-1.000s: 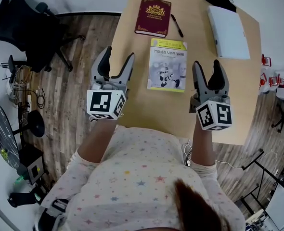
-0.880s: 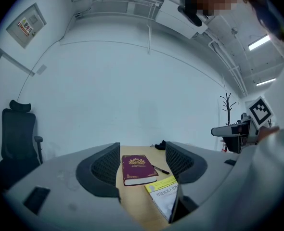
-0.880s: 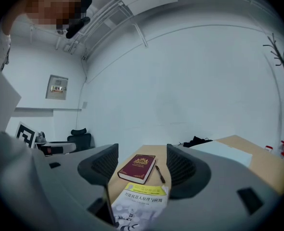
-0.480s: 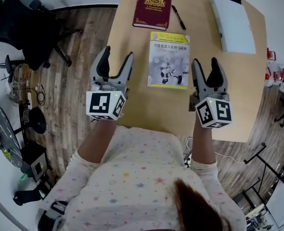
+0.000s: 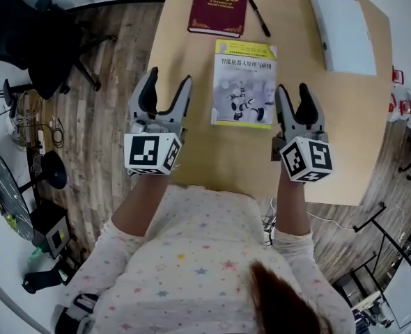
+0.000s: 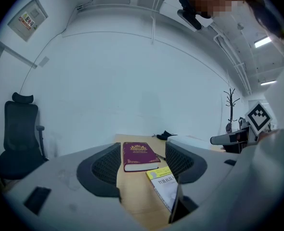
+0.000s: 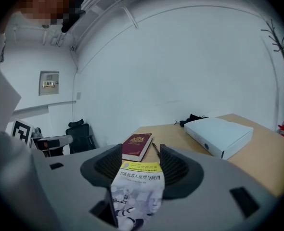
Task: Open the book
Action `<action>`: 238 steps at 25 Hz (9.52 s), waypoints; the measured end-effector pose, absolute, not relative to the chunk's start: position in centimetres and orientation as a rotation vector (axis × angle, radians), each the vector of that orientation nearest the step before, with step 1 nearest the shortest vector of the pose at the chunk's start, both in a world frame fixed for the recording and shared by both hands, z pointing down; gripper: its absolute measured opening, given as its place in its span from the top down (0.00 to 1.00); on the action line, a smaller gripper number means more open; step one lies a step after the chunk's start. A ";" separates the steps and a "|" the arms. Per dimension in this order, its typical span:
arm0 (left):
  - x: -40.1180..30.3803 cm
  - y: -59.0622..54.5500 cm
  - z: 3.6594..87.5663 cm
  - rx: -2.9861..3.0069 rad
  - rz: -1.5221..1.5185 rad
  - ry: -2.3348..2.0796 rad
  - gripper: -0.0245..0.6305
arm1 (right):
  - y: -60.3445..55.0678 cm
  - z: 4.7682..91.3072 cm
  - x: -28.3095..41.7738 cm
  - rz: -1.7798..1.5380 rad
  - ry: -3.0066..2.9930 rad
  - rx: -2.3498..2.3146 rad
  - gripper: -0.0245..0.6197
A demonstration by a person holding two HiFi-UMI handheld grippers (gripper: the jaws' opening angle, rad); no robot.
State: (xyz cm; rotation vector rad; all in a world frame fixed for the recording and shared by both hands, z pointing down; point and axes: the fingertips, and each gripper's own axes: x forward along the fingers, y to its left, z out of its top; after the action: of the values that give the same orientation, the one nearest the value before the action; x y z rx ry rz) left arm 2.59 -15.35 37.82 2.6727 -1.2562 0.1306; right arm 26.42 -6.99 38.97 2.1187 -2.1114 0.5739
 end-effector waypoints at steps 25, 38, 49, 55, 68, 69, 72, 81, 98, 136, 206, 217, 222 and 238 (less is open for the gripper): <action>3.6 -15.3 42.1 2.627 0.239 -1.218 0.55 | -7.1 50.6 27.2 1.025 -1.978 1.925 0.71; 3.5 -15.0 42.6 2.624 0.268 -1.213 0.55 | -6.4 54.4 27.6 1.180 -1.901 1.844 0.71; 3.4 -15.0 42.9 2.622 0.286 -1.210 0.55 | -6.1 56.0 26.9 1.282 -1.882 1.753 0.71; 3.4 -15.1 42.9 2.624 0.291 -1.206 0.55 | -6.1 55.9 26.8 1.234 -1.875 1.742 0.72; 3.5 -14.8 43.2 2.624 0.296 -1.209 0.55 | -6.1 54.7 27.1 1.115 -1.871 1.762 0.81; 3.5 -14.8 43.2 2.624 0.297 -1.209 0.55 | -6.1 54.6 27.2 1.118 -1.872 1.771 0.83; 3.5 -14.7 43.2 2.623 0.298 -1.210 0.55 | -6.1 54.2 27.5 1.130 -1.880 1.797 0.89; 3.3 -14.8 42.8 2.624 0.291 -1.222 0.55 | -6.1 54.5 27.5 1.066 -1.827 1.777 0.91; 2.5 -14.5 42.3 2.618 0.274 -1.236 0.55 | -6.2 52.5 27.0 1.091 -1.884 1.821 0.93; -3.4 -12.6 37.4 2.604 0.194 -1.407 0.55 | -8.9 44.8 18.0 1.382 -2.391 1.567 0.94; -11.9 -12.8 38.8 2.443 0.191 -1.622 0.55 | -15.3 54.9 -2.4 1.689 -2.193 1.003 0.96; -12.3 -13.0 38.8 2.440 0.176 -1.618 0.55 | -15.3 55.8 -2.4 1.686 -2.171 1.054 0.94; -12.2 -13.3 38.6 2.447 0.168 -1.615 0.55 | -16.0 54.4 -2.2 1.807 -2.221 1.063 0.85; -11.6 -13.3 38.0 2.466 0.152 -1.608 0.55 | -16.1 49.4 2.2 1.775 -2.373 1.153 0.84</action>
State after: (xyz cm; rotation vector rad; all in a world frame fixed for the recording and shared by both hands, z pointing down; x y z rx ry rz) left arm -11.63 -13.29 37.96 2.4655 -1.6075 0.1518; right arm 2.19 -16.15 49.38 1.1533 -2.3728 1.7747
